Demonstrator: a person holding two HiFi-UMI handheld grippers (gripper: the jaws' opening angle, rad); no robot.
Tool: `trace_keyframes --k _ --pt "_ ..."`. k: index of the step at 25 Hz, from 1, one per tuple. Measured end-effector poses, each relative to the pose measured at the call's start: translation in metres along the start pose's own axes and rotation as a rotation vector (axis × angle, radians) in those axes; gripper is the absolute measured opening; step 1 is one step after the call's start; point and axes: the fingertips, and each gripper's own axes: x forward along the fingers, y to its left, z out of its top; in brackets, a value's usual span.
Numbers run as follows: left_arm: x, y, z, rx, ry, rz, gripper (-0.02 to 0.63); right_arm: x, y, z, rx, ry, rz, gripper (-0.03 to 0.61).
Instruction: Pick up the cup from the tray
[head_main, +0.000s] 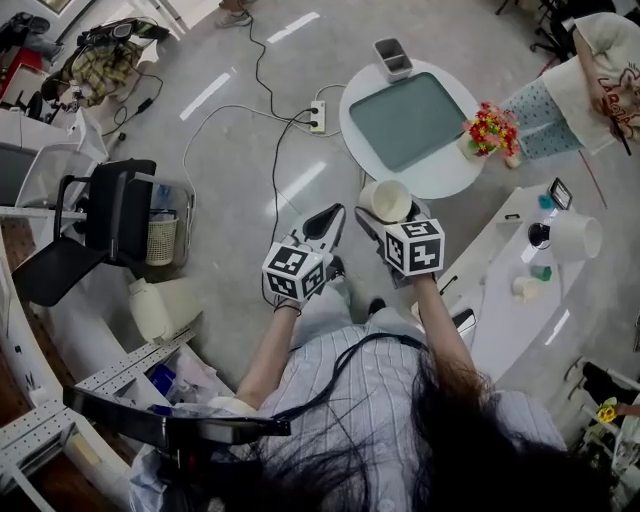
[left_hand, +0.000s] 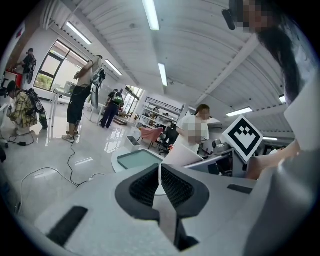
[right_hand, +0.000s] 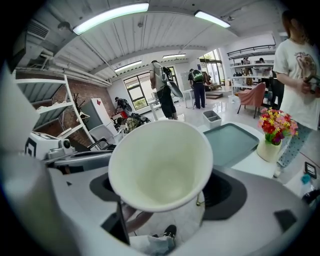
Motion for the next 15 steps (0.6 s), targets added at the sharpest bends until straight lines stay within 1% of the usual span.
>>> trace_keyframes --k 7,12,15 --pt "0.004 -0.032 -0.002 -0.007 -0.03 0.042 0.014 -0.022 -0.008 -0.016 -0.026 0.011 0.04 0.422" --pt "0.007 -0.062 -0.01 0.008 -0.038 0.058 0.014 -0.049 -0.02 -0.031 -0.037 0.001 0.059 0.422" --pt "0.003 -0.077 -0.018 -0.001 -0.046 0.079 0.014 -0.066 -0.024 -0.044 -0.035 -0.006 0.068 0.422"
